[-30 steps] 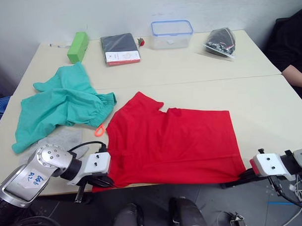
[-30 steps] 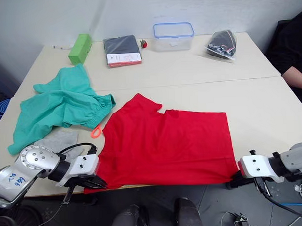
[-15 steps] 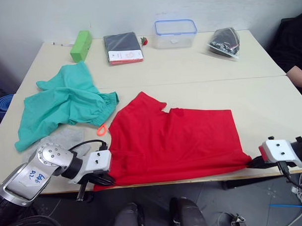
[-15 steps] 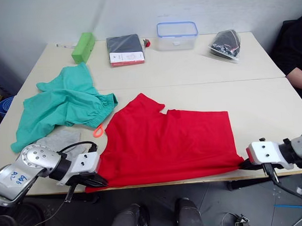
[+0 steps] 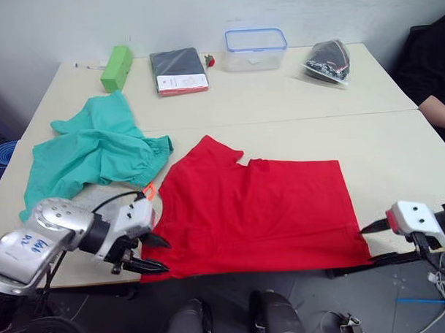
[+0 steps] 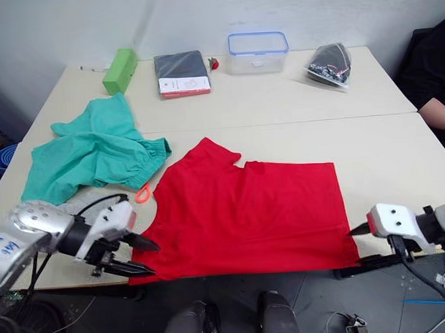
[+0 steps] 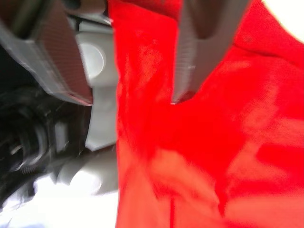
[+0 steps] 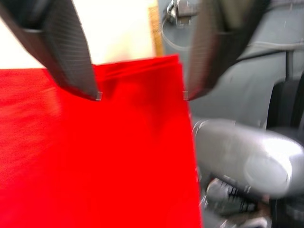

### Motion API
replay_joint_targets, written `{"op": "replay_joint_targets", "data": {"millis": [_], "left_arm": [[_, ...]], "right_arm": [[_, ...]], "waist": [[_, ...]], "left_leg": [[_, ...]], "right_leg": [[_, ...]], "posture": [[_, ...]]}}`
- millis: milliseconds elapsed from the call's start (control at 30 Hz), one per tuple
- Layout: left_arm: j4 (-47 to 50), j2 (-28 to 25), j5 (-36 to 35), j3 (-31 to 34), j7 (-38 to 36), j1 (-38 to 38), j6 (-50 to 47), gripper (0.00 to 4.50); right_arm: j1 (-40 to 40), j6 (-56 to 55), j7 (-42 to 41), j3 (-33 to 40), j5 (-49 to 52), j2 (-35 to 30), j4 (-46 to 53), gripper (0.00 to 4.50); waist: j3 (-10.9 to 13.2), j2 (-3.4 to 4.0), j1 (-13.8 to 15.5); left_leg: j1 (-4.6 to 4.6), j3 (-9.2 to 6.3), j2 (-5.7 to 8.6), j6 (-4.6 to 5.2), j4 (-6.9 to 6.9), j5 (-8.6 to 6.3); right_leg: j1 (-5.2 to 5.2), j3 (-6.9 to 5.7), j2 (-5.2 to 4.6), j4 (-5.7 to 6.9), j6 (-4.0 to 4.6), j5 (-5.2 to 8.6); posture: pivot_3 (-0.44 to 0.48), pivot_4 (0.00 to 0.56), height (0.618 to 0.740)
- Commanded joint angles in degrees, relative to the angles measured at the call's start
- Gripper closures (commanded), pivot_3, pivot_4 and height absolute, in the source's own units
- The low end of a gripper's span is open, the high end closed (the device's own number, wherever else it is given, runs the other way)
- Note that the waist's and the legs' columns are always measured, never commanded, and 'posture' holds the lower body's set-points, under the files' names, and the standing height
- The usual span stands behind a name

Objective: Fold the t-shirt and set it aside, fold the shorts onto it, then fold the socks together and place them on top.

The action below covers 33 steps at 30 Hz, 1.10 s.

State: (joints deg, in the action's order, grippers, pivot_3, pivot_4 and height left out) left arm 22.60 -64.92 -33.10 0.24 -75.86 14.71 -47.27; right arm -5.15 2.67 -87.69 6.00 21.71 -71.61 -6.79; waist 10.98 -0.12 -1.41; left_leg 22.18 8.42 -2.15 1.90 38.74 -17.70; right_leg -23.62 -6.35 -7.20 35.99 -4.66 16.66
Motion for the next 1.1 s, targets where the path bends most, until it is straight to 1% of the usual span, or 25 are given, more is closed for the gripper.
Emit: {"op": "replay_joint_targets", "data": {"millis": [33, 67, 100, 200, 267, 333, 433, 500, 600, 667, 767, 933, 1033, 1100], "left_arm": [[-8.4, 1.2, -7.0, 4.5, -1.0, 8.9, -6.5, 0.37], [-11.7, 2.7, -6.4, 3.5, 0.7, 12.5, -7.7, 0.08], [-15.7, 4.5, -4.7, 2.0, 2.9, 16.5, -8.7, 0.02], [-28.5, 10.9, 1.5, -2.2, 10.0, 26.8, -9.3, 0.02], [-36.2, 14.4, 5.2, -4.5, 12.5, 31.6, -7.8, 0.02], [-41.4, 16.4, 8.6, -7.1, 11.8, 34.2, -4.2, 0.02], [-49.8, 19.7, 13.7, -10.8, 10.8, 37.7, 2.2, 0.02], [-56.9, 22.2, 16.5, -11.9, 10.9, 40.2, 6.6, 0.02], [-65.7, 25.4, 20.0, -12.2, 11.1, 43.6, 12.4, 0.02], [-70.5, 27.5, 21.4, -11.5, 11.9, 46.1, 14.4, 0.02], [-75.9, 29.8, 22.8, -10.9, 11.4, 48.4, 16.3, 0.02], [-79.4, 31.7, 25.4, -11.0, 10.5, 49.3, 18.6, 0.02], [-79.3, 32.0, 26.2, -10.8, 8.8, 49.3, 18.1, 0.02], [-78.9, 31.8, 26.8, -10.9, 7.5, 49.0, 17.8, 0.02]], "right_arm": [[-7.8, 12.7, -1.1, 1.6, 5.8, -0.7, -0.5, 0.01], [-10.7, 15.1, 0.0, 0.6, 5.7, 0.3, -1.5, 0.00], [-14.0, 17.3, 1.5, -0.8, 4.9, 1.7, -2.9, 0.00], [-23.3, 21.2, 5.5, -5.1, 0.6, 6.4, -8.4, 0.00], [-29.1, 22.4, 8.4, -7.6, -2.7, 9.9, -13.1, 0.00], [-34.2, 22.8, 11.0, -9.6, -5.8, 13.0, -18.3, 0.00], [-40.6, 21.2, 14.1, -12.3, -10.5, 17.1, -26.5, 0.00], [-44.2, 19.9, 15.7, -13.7, -13.3, 19.4, -31.8, 0.00], [-47.8, 16.4, 17.1, -14.9, -16.6, 21.9, -37.8, 0.00], [-49.3, 16.0, 15.5, -15.4, -17.7, 22.9, -40.3, 0.00], [-50.5, 16.2, 14.4, -15.4, -18.7, 23.3, -41.9, 0.00], [-51.0, 20.0, 18.4, -14.7, -20.4, 24.1, -40.9, 0.00], [-48.8, 21.3, 16.4, -15.9, -20.7, 23.6, -32.1, 0.00], [-48.8, 20.2, 16.3, -16.5, -21.3, 24.0, -28.4, 0.00]], "waist": [[0.0, 0.02, 0.0], [0.0, 0.04, 0.0], [0.0, 0.04, 0.0], [0.0, 0.00, 0.1], [0.0, -0.03, 0.1], [0.0, -0.05, -0.1], [0.0, -0.06, -0.2], [0.0, -0.07, -0.2], [0.1, -0.13, -0.2], [0.1, -0.20, -0.2], [0.1, -0.20, -0.2], [0.1, -0.20, -0.2], [0.1, -0.20, -0.2], [0.1, -0.20, -0.3]], "left_leg": [[-0.01, -0.01, 0.00, -0.01, 0.03, 0.00], [0.01, -0.02, 0.00, -0.02, 0.08, 0.02], [0.01, -0.02, 0.00, -0.02, 0.08, 0.02], [0.05, -0.03, 0.03, 0.00, 0.15, 0.03], [0.07, 0.02, 0.11, 0.03, 0.23, 0.02], [0.28, 0.14, 0.20, 0.13, 0.30, 0.08], [0.51, 0.49, 0.32, 0.22, 0.34, 0.09], [1.00, 0.59, 0.31, 0.31, 0.44, 0.14], [1.04, 0.66, 0.29, 0.36, 0.46, 0.17], [1.05, 0.71, 0.28, 0.37, 0.47, 0.20], [1.05, 0.71, 0.31, 0.41, 0.48, 0.22], [1.05, 0.74, 0.33, 0.44, 0.48, 0.22], [1.03, 0.74, 0.32, 0.42, 0.49, 0.24], [1.02, 0.74, 0.31, 0.42, 0.50, 0.24]], "right_leg": [[0.01, -0.01, 0.01, 0.01, 0.00, 0.00], [-0.01, -0.02, 0.01, 0.03, 0.00, 0.00], [-0.01, -0.02, 0.00, 0.04, 0.00, 0.00], [0.03, -0.08, 0.03, 0.06, -0.08, -0.05], [0.01, -0.07, 0.08, 0.15, -0.13, -0.08], [-0.21, -0.07, 0.14, 0.23, -0.23, -0.13], [-0.65, -0.04, 0.35, 0.69, -0.36, -0.18], [-1.11, 0.04, 0.39, 0.77, -0.49, -0.26], [-1.12, 0.07, 0.45, 0.67, -0.58, -0.30], [-1.13, 0.10, 0.45, 0.63, -0.62, -0.33], [-1.12, 0.15, 0.44, 0.62, -0.71, -0.38], [-1.13, 0.21, 0.42, 0.62, -0.77, -0.41], [-1.15, 0.23, 0.41, 0.68, -0.77, -0.41], [-1.16, 0.23, 0.42, 0.73, -0.77, -0.41]], "posture": [[0.000, 0.150, 0.740], [0.000, 0.150, 0.740], [0.000, 0.150, 0.740], [0.000, 0.150, 0.740], [0.000, 0.150, 0.740], [0.000, 0.150, 0.740], [0.000, 0.150, 0.740], [0.000, 0.150, 0.740], [0.000, 0.150, 0.740], [0.000, 0.150, 0.740], [0.000, 0.150, 0.740], [0.000, 0.150, 0.740], [0.000, 0.150, 0.740], [0.000, 0.150, 0.740]]}}
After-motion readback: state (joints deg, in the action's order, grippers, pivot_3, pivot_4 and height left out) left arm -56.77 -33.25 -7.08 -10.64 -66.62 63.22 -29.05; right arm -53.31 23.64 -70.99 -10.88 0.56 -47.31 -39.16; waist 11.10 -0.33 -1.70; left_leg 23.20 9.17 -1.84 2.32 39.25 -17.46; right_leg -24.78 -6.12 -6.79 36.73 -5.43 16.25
